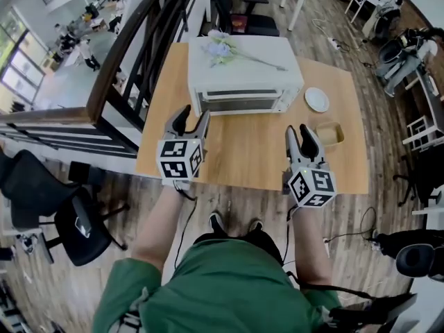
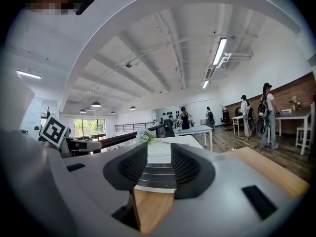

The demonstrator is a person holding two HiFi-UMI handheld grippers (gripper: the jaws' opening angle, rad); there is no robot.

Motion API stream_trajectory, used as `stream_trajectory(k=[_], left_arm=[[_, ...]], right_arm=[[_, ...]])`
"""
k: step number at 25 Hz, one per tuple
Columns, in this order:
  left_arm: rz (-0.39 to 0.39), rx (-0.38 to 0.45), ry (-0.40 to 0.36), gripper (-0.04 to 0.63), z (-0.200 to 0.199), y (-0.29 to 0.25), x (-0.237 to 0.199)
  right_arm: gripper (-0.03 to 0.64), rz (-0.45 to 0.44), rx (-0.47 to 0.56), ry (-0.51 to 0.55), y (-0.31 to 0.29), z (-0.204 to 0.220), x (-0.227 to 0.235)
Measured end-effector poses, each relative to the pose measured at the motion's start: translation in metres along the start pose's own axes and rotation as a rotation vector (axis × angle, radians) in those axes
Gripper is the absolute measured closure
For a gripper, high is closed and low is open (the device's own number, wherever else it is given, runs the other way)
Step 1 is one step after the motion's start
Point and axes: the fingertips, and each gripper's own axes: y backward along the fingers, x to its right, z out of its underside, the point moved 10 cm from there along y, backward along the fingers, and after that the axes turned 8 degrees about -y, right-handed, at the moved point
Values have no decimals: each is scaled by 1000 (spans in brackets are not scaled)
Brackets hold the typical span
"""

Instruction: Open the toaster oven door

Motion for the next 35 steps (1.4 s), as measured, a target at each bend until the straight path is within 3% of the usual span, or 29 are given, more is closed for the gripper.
stream_trajectory(k=[9,21,35], left_arm=[[-100,-112,19,383,13,-70,-6],[-255,-268,72,383,35,-132,-14],[-309,-264,132,383,42,-136,-14]], right_arm=[[459,2,15,13,-23,-22,44],[468,21,-26,-23,-40,-17,97],[471,4,-43,-17,-43,-15,103]])
